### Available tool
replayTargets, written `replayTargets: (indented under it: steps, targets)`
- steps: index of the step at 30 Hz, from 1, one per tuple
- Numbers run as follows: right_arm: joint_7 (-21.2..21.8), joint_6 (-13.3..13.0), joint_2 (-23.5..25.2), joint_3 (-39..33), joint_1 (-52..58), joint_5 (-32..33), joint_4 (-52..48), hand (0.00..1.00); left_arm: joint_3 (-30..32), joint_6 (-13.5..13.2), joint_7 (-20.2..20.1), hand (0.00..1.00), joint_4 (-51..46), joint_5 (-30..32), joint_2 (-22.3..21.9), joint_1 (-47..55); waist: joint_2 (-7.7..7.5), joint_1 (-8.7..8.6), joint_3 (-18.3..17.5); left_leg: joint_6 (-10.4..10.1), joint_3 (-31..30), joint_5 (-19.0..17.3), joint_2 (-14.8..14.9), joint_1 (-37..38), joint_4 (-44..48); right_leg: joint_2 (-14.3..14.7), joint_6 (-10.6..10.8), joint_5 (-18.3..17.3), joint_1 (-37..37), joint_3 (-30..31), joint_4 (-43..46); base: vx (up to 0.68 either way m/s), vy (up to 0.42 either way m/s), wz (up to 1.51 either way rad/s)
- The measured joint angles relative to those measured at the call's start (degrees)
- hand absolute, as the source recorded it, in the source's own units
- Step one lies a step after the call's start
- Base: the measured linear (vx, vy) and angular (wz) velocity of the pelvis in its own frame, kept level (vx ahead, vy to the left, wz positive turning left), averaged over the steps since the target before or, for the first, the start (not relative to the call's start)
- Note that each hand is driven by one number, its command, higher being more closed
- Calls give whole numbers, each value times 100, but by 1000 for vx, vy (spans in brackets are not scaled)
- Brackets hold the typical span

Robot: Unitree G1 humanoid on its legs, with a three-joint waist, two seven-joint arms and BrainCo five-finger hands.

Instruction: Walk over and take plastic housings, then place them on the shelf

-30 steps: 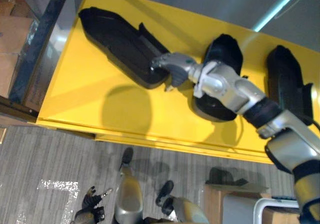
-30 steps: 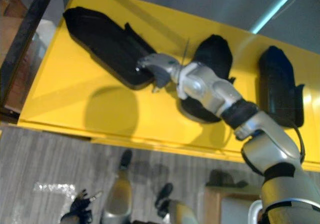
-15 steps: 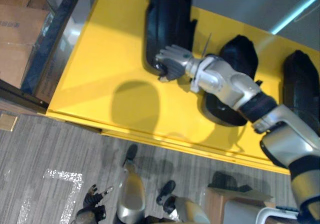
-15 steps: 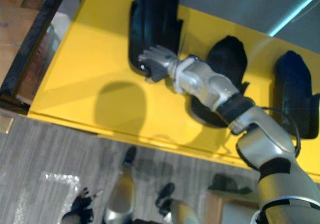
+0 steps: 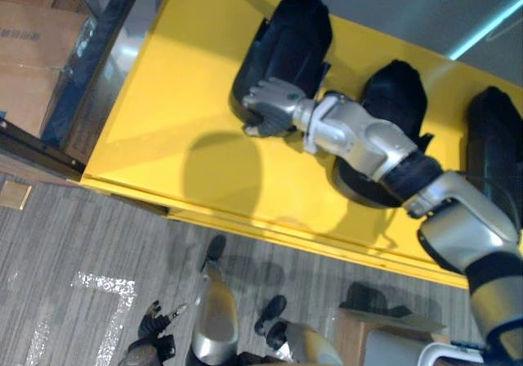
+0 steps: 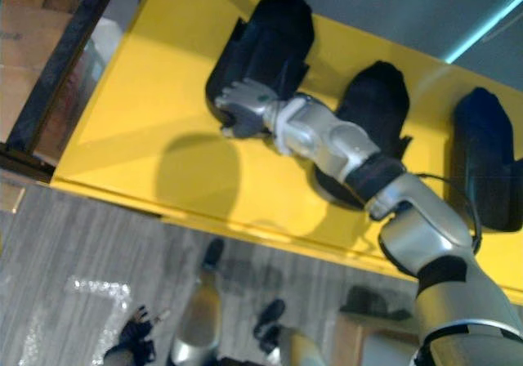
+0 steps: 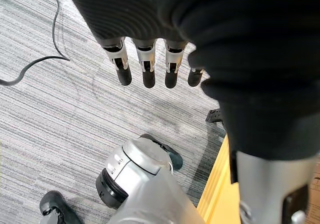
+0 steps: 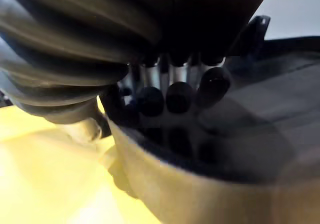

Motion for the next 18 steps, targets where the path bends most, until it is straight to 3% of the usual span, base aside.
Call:
replayTargets:
  steps: [9, 18]
  targets:
    - [604, 32, 233, 296, -204, -45, -456, 100, -3, 7, 7, 0, -4, 26, 1, 0, -21, 7, -13, -6, -5, 3, 20, 0, 0, 21, 0, 0, 7, -2, -12, 0, 0, 0]
    - [804, 641, 372, 443, -233, 526, -859, 100, -128, 14, 6, 0, 1, 53, 21, 1, -79, 15, -50, -1, -9, 1, 20, 1, 0, 21, 0, 0, 10, -7, -6, 0, 0, 0]
